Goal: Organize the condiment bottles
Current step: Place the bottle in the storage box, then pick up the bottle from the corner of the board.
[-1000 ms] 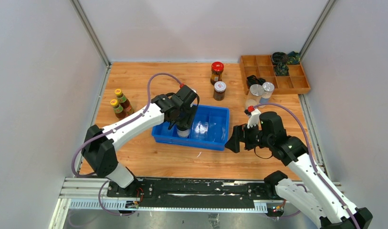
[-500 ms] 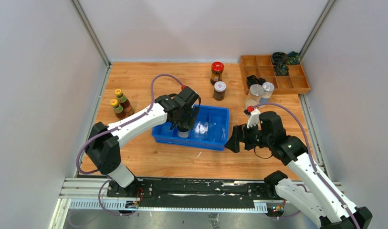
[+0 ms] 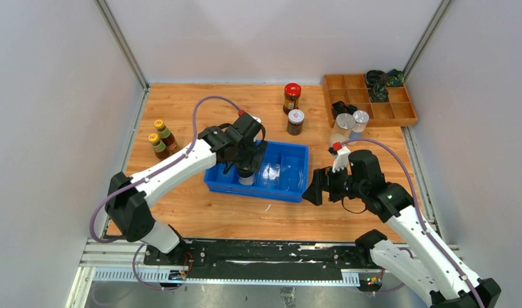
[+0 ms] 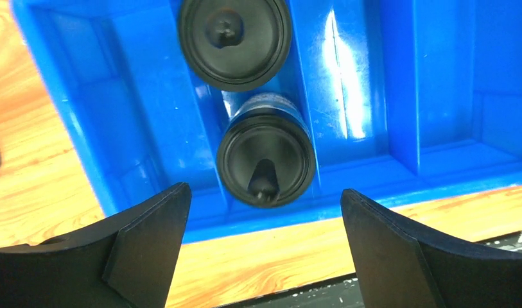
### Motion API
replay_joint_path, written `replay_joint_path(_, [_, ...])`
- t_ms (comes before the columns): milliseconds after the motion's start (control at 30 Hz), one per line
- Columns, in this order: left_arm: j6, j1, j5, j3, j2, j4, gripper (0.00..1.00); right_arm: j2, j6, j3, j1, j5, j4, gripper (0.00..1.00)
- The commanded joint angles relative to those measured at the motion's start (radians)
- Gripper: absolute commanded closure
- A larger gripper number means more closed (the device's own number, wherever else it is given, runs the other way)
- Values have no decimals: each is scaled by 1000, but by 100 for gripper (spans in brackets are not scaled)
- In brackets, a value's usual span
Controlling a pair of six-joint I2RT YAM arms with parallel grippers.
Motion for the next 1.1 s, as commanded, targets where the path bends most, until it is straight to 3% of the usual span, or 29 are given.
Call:
replay_joint_path(0, [-14, 5, -63, 73, -123, -76, 7, -8, -14, -11, 13, -9, 1, 0])
replay_joint_path(267, [-45, 51, -213, 117, -283, -176, 5, -8, -15, -11, 13, -6, 1, 0])
replay_joint_path(400, [-64, 213, -197, 48, -346, -174, 0, -11, -13, -10, 13, -5, 0, 0])
replay_joint_path(733, [-112, 664, -128, -112, -391, -42, 0, -18, -15, -9, 13, -10, -2, 0])
replay_joint_path(1067, [-90, 846, -127, -145, -308, 66, 1, -7, -16, -9, 13, -12, -2, 0])
